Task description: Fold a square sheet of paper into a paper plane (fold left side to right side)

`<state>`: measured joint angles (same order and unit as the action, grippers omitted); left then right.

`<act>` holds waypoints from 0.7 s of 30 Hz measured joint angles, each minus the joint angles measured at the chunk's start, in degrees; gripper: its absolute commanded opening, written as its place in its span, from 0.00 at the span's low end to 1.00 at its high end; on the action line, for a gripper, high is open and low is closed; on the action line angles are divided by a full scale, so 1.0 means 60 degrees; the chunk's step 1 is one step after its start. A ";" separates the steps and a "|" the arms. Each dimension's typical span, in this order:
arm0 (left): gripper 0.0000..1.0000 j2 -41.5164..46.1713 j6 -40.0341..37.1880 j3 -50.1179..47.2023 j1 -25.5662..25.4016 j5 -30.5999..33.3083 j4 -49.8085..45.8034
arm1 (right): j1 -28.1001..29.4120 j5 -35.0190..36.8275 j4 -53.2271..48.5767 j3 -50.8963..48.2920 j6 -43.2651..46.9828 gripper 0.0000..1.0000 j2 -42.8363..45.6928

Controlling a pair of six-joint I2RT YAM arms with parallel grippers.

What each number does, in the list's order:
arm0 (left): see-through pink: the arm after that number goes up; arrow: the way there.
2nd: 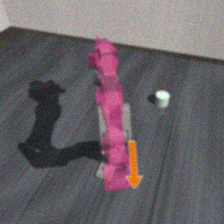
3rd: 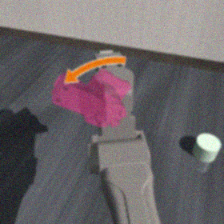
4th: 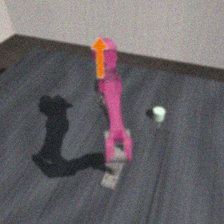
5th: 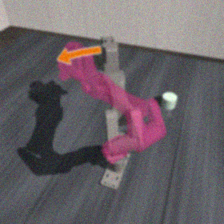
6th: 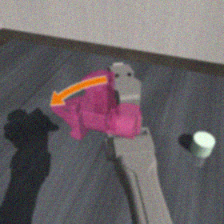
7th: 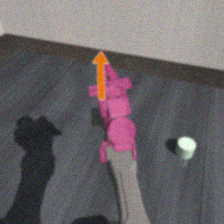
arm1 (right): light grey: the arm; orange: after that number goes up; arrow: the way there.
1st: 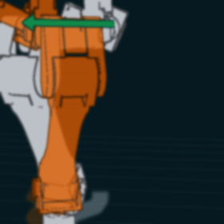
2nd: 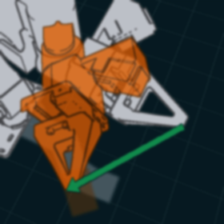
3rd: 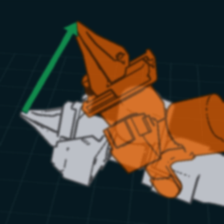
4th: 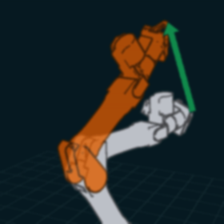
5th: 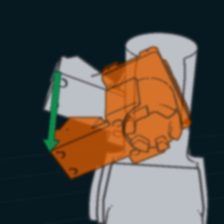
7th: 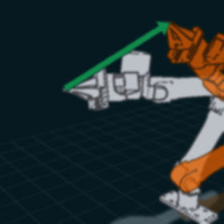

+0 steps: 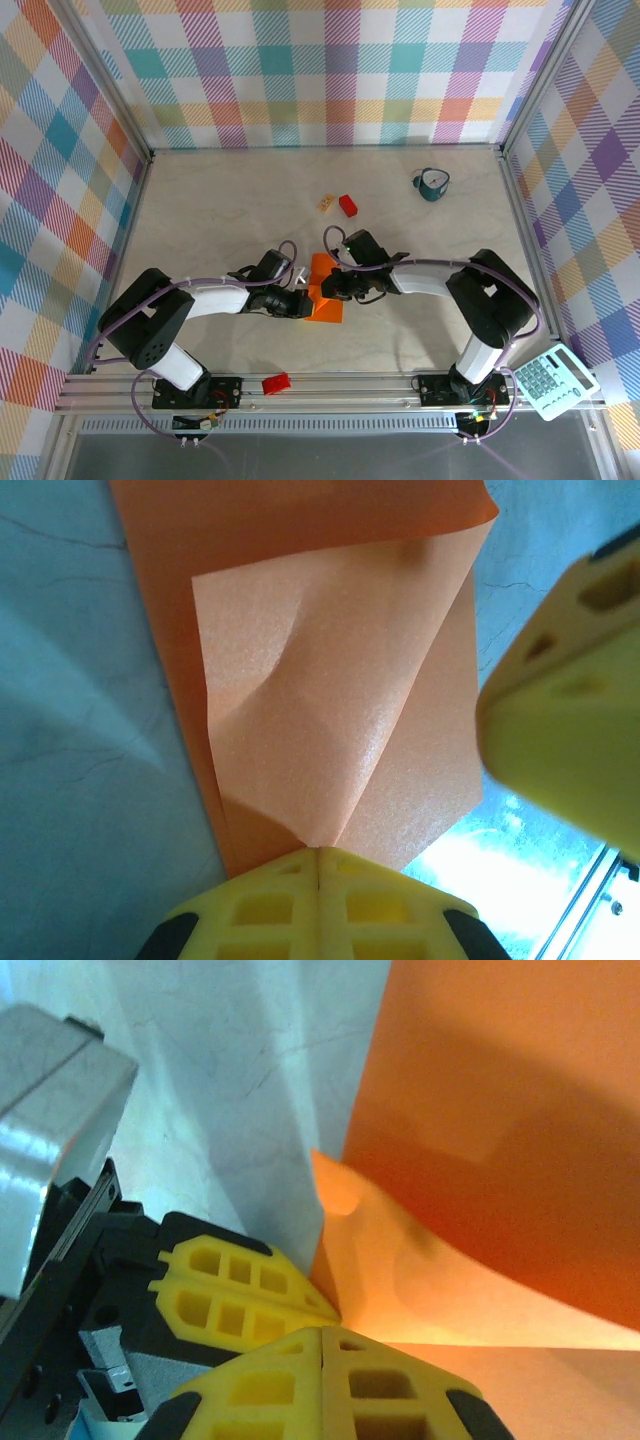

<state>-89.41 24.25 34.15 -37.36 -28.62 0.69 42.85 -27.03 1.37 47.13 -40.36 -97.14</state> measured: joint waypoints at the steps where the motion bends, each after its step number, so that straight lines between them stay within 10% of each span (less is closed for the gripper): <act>1: 0.00 0.0000 0.0000 0.0000 0.0000 -0.0004 0.0000 | 0.0055 0.0000 0.0033 0.0000 -0.0044 0.00 -0.0011; 21: 0.00 0.0000 0.0000 0.0000 0.0000 0.0000 -0.0004 | 0.0353 0.0015 0.0412 0.0000 -0.0386 0.00 -0.0954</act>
<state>-89.41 24.25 34.15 -37.36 -28.62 0.67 44.97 -26.94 3.84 47.13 -42.68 -102.87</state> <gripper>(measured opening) 0.050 0.050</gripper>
